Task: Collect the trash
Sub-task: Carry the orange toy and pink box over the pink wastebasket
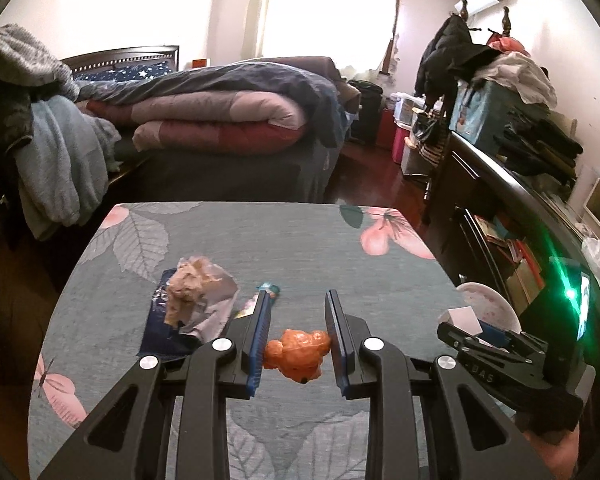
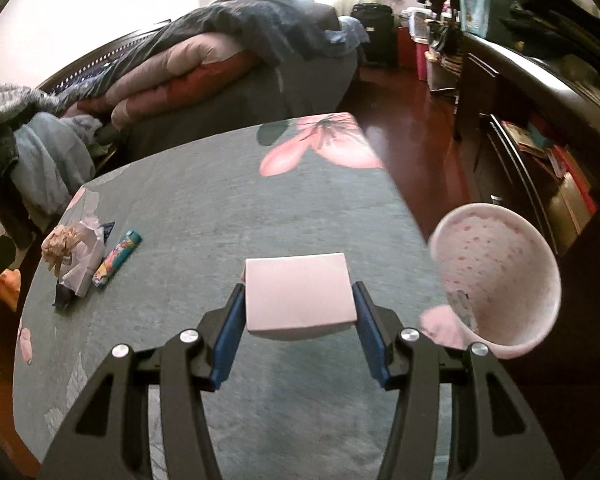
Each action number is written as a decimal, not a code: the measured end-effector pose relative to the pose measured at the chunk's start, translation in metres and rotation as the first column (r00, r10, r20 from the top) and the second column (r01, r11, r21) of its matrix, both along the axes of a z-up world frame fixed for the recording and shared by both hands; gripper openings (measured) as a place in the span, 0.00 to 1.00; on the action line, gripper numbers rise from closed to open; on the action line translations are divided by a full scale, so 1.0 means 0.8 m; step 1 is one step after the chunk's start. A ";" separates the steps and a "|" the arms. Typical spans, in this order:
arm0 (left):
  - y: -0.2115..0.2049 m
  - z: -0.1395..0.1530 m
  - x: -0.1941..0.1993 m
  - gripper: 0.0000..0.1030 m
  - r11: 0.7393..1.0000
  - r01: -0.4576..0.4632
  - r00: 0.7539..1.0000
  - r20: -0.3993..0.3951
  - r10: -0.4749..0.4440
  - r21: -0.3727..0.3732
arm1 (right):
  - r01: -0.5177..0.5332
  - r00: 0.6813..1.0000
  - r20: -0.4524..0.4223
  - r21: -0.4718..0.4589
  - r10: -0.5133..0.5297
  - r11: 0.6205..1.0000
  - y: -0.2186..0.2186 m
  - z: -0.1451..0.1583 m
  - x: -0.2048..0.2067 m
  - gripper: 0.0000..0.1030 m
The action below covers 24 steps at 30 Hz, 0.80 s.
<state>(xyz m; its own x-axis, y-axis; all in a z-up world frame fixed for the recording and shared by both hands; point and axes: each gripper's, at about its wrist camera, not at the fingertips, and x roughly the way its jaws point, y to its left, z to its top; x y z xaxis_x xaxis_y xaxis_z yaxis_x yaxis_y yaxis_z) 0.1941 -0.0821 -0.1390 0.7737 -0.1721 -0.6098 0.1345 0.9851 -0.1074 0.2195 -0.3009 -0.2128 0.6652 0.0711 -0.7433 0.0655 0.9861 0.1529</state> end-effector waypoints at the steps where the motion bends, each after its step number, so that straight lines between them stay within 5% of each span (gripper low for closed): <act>1: -0.005 0.001 -0.001 0.27 1.000 0.006 1.000 0.001 -0.006 0.002 | 0.008 1.000 0.002 0.002 -0.008 1.000 -0.005 0.001 -0.004 0.52; 24: -0.178 0.020 0.009 0.27 0.964 0.261 0.964 0.027 -0.263 0.048 | 0.225 0.973 0.048 0.026 -0.226 0.974 -0.161 0.001 -0.072 0.52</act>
